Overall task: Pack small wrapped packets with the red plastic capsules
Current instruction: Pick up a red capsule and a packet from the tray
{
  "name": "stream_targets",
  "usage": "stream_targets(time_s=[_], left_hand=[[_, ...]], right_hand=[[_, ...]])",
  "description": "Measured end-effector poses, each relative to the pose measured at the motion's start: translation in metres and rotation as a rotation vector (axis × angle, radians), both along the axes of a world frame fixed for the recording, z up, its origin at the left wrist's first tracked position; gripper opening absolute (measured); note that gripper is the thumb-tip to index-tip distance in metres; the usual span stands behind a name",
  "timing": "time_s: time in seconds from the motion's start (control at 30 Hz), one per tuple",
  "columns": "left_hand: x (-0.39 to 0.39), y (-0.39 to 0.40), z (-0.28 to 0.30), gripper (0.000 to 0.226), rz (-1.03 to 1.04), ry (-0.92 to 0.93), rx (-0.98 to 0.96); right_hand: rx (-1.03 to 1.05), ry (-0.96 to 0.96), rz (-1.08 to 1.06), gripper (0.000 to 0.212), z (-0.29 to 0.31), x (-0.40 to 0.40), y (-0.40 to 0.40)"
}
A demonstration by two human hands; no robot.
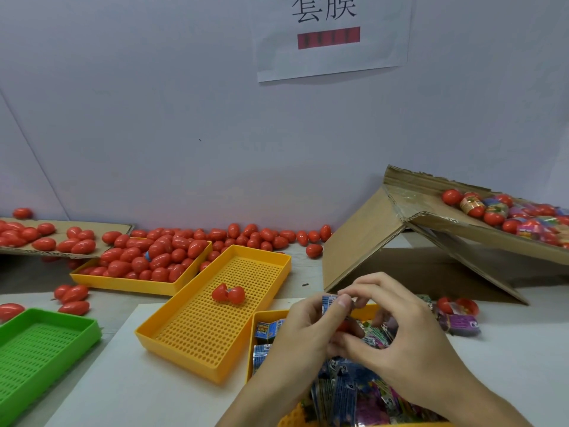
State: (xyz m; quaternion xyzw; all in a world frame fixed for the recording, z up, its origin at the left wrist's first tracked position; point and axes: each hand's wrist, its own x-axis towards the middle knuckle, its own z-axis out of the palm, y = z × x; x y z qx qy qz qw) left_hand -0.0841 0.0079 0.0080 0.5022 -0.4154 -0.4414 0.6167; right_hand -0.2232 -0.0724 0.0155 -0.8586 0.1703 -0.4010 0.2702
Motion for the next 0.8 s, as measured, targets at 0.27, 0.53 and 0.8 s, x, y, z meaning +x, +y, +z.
stream_targets(time_s=[0.27, 0.53, 0.8], left_hand=[[-0.0017, 0.0013, 0.0024, 0.041, -0.03, -0.082, 0.006], [-0.0036, 0.0038, 0.0067, 0.032, -0.089, -0.141, 0.025], [-0.0012, 0.0043, 0.0086, 0.032, -0.143, -0.125, 0.066]], right_hand=[[-0.005, 0.055, -0.048, 0.045, -0.0029, -0.0007, -0.0022], [-0.003, 0.057, -0.016, 0.037, -0.0007, -0.0017, -0.0025], [0.039, 0.039, 0.007, 0.034, -0.0006, -0.0019, -0.0036]])
